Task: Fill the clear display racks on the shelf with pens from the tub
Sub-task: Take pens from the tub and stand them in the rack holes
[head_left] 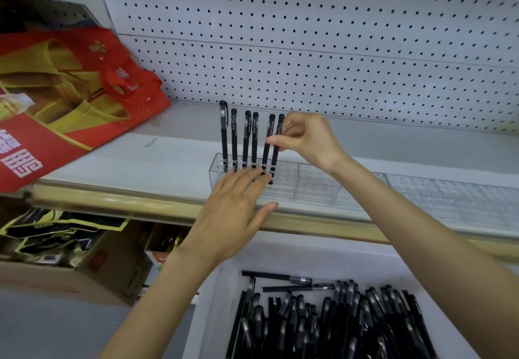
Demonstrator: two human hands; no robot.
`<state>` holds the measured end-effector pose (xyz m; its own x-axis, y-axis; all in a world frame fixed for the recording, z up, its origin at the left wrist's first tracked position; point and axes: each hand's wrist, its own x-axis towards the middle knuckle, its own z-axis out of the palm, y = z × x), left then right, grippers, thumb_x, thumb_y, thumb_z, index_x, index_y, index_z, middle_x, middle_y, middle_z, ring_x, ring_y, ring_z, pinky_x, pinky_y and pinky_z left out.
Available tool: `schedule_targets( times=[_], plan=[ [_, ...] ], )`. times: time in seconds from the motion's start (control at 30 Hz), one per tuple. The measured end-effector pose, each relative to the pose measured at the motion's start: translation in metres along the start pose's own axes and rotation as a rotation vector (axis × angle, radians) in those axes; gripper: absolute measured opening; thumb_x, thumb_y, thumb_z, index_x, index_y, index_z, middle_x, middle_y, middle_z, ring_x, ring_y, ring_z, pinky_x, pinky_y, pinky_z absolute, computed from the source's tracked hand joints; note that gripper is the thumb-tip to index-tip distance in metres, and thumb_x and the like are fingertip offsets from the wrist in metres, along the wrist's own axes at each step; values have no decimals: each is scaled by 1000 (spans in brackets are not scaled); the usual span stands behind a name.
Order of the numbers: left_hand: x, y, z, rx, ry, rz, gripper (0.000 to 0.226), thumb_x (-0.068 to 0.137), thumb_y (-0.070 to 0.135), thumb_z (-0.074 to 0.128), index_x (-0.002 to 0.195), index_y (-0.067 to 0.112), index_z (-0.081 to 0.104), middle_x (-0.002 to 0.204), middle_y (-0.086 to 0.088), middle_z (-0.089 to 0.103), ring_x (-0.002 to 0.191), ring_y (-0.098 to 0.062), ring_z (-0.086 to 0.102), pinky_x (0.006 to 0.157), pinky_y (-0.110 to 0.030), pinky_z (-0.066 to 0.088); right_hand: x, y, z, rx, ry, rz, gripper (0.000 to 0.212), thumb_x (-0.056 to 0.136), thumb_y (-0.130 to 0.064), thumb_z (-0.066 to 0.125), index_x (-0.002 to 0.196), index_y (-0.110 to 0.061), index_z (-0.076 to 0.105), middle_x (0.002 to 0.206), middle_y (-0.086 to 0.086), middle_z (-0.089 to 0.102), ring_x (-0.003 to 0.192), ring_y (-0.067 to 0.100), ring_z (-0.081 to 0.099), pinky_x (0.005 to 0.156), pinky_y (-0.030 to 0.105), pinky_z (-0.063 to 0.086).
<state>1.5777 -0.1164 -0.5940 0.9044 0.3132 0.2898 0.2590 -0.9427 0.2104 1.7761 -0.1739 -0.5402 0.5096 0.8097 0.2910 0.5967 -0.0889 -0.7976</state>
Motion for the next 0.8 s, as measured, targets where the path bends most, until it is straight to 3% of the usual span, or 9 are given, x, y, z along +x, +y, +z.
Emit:
schedule_targets(
  times=[0.13, 0.23, 0.43, 0.63, 0.73, 0.8],
  plan=[
    [-3, 0, -5, -27, -1, 7, 65, 94, 56, 19, 144, 20, 38, 153, -2, 33, 143, -15, 24, 119, -34, 10, -1, 1, -5, -67, -32, 14, 27, 69, -40, 82, 75, -29, 57, 73, -3, 71, 70, 8, 70, 80, 31, 54],
    [-9, 8, -11, -36, 4, 6, 64, 94, 55, 19, 143, 19, 40, 152, -4, 35, 142, -17, 26, 119, -37, 14, -13, 1, -15, -108, -52, 70, 32, 70, -43, 80, 90, -26, 62, 84, -1, 71, 76, 9, 68, 80, 29, 53],
    [-33, 46, -7, -35, -62, 86, 65, 93, 55, 21, 141, 17, 41, 148, -7, 39, 137, -22, 33, 117, -38, 18, -86, -2, -45, -201, -21, 105, 34, 73, -36, 80, 100, -22, 65, 94, -1, 68, 84, 14, 67, 86, 33, 54],
    [-67, 81, 12, -27, -226, 143, 61, 96, 54, 27, 145, 19, 36, 151, -3, 35, 139, -21, 29, 114, -32, 17, -199, 7, -65, -516, -214, 136, 49, 78, -45, 71, 121, -23, 62, 116, -7, 66, 102, 8, 61, 93, 33, 49],
    [-85, 92, 32, -32, -303, 142, 74, 88, 60, 15, 141, 16, 42, 144, -4, 44, 133, -24, 39, 110, -33, 27, -243, 27, -66, -627, -286, 202, 52, 81, -48, 67, 126, -24, 58, 122, -6, 63, 108, 9, 58, 92, 32, 47],
    [-94, 95, 49, -11, -319, 144, 65, 92, 57, 25, 137, 16, 46, 138, -5, 50, 128, -26, 46, 106, -37, 34, -266, 44, -63, -653, -355, 252, 55, 82, -49, 66, 128, -21, 56, 123, -2, 61, 111, 15, 58, 90, 31, 47]
  ],
)
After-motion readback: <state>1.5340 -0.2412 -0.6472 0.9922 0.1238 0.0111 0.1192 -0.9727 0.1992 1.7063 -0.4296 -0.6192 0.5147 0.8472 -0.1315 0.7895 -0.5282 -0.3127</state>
